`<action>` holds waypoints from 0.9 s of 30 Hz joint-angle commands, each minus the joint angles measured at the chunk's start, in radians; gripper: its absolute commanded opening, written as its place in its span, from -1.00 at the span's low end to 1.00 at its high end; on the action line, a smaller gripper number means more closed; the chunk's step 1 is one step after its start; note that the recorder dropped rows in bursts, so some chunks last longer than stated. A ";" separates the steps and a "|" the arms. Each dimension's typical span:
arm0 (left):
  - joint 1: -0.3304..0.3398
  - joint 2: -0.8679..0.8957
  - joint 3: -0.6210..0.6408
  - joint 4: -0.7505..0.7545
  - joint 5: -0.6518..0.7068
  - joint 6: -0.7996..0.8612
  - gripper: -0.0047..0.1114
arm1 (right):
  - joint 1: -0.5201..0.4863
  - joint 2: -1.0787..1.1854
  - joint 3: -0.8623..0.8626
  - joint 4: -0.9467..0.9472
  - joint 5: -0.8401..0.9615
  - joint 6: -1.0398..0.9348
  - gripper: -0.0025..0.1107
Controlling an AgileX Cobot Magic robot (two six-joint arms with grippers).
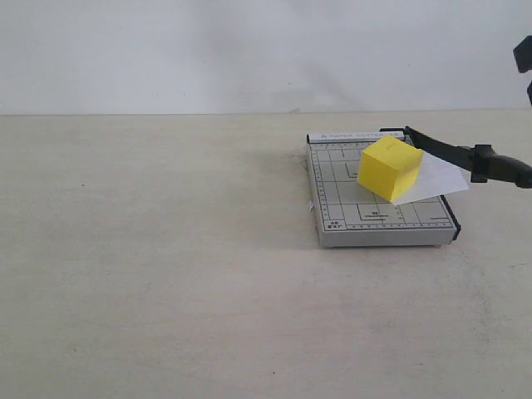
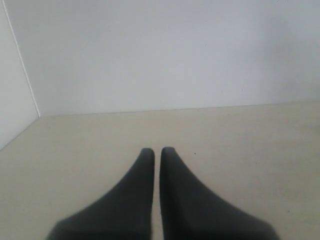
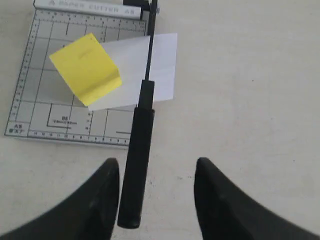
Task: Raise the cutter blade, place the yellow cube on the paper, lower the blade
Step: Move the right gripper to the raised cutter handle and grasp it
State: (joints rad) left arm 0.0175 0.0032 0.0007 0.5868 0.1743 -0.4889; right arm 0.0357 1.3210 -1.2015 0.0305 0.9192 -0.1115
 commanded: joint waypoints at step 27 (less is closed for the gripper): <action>0.002 -0.003 -0.001 0.001 -0.010 -0.007 -0.84 | -0.005 0.018 0.362 0.121 -0.385 0.000 -0.14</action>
State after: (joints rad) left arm 0.0175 0.0032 0.0007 0.5868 0.1719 -0.4889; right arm 0.0357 1.3401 -0.8638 0.1496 0.5504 -0.1051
